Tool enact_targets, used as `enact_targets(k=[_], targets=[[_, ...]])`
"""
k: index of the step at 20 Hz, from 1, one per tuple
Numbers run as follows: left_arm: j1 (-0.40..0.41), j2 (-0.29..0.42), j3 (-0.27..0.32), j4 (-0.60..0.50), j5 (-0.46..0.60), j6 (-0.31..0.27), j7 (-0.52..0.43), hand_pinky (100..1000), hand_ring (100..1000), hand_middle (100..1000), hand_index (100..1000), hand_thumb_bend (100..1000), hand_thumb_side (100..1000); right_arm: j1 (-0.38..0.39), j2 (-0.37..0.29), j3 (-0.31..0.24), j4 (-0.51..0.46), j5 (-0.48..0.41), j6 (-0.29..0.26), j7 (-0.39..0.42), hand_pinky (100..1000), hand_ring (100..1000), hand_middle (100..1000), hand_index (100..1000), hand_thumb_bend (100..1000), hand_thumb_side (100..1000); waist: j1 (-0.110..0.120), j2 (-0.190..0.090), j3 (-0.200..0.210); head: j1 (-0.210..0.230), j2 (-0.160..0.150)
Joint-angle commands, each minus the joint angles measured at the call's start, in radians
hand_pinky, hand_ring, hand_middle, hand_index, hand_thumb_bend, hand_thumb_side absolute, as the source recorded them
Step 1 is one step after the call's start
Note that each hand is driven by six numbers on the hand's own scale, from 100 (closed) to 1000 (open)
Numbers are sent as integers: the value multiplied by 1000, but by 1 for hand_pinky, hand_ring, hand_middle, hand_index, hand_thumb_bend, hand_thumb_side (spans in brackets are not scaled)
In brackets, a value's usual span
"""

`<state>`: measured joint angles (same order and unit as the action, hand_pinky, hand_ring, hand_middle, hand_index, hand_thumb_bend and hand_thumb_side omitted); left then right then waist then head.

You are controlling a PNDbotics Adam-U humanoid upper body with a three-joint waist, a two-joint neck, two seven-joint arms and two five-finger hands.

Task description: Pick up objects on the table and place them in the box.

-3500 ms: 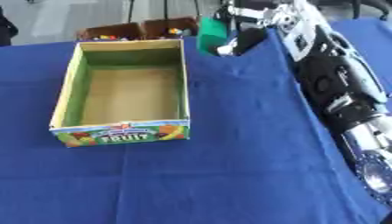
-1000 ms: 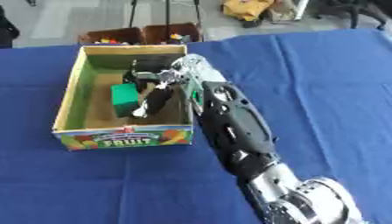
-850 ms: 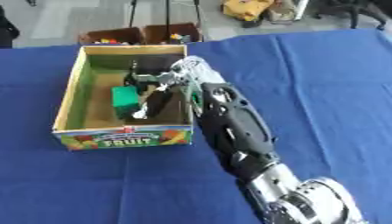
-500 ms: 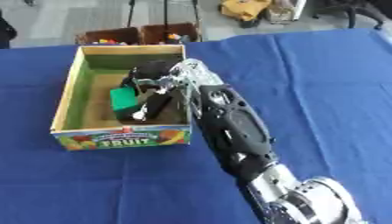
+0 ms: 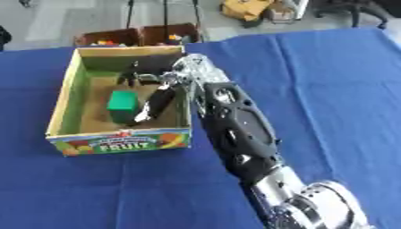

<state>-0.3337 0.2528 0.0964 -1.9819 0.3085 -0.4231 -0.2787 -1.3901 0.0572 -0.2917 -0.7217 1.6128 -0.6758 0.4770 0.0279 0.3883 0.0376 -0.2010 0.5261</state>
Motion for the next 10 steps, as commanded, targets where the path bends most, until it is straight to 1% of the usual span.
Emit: enact_targets(k=[1, 3, 6, 7, 9, 10], targets=[[-9, 7, 1, -18, 4, -1, 0, 734, 748, 1000, 973, 100, 1000, -21, -9, -14, -76, -41, -171, 161, 494, 709, 743, 974, 548, 718, 4, -29, 0, -1, -8], [-8, 8, 1, -18, 5, -2, 0, 734, 748, 1000, 973, 100, 1000, -22, -17, -20, -116, -68, -176, 158, 492, 702, 738, 971, 542, 732, 6, -31, -1, 0, -6], [-5, 10, 4, -18, 6, -5, 3, 734, 748, 1000, 973, 100, 1000, -23, -45, -24, -175, -110, -192, 140, 487, 685, 722, 963, 533, 764, 6, -34, -3, 3, -2], [-5, 10, 5, -18, 6, -5, 5, 734, 748, 1000, 972, 100, 1000, -21, -54, -26, -196, -124, -197, 129, 478, 664, 699, 957, 537, 784, 6, -35, -4, 6, -1], [-3, 10, 8, -18, 5, -6, 7, 734, 748, 1000, 972, 100, 1000, -15, -74, -35, -239, -151, -211, 104, 472, 642, 677, 950, 542, 795, 8, -36, -7, 16, 0], [-3, 10, 8, -18, 5, -7, 8, 734, 748, 1000, 972, 100, 1000, -11, -84, -40, -260, -164, -215, 91, 468, 629, 671, 942, 512, 838, 9, -36, -9, 22, 1]])
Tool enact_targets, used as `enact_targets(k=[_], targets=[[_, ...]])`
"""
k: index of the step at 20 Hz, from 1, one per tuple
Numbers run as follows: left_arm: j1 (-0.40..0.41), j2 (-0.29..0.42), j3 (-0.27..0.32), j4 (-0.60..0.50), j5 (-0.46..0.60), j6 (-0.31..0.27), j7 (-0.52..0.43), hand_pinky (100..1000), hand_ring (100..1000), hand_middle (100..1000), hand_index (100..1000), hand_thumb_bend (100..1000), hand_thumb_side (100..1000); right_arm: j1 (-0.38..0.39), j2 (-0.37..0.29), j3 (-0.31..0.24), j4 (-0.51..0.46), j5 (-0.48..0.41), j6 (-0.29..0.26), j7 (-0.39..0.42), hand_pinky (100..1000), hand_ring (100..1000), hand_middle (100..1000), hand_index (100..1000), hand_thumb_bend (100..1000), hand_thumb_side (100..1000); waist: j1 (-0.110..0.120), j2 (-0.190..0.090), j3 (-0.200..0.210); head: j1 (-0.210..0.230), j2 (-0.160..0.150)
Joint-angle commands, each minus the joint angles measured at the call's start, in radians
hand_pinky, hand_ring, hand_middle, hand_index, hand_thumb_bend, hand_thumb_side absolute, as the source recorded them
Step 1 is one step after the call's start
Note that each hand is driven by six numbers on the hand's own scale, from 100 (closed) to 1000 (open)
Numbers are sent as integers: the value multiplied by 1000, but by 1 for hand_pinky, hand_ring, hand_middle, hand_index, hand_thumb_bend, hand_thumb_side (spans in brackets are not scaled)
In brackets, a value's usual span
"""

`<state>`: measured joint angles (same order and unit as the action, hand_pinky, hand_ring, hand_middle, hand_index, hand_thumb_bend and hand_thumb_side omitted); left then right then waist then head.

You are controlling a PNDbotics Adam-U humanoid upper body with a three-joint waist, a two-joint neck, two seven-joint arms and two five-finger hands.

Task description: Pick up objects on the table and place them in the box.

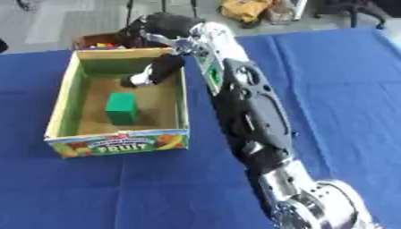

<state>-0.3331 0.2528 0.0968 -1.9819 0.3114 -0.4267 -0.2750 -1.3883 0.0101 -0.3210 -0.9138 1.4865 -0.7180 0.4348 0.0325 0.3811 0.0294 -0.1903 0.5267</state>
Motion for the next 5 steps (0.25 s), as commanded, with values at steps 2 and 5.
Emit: enact_targets(k=[2, 5], targets=[[-3, 10, 9, -18, 2, -6, 7, 733, 748, 998, 971, 100, 1000, -3, -57, -20, -115, -67, -171, 104, 461, 615, 659, 931, 503, 816, 8, -30, -3, 21, 2], [-4, 12, 10, -18, 4, -12, 12, 733, 748, 997, 971, 100, 1000, 15, -82, -14, -192, -114, -150, 57, 449, 594, 644, 916, 461, 806, 15, -32, -6, 31, 4]])
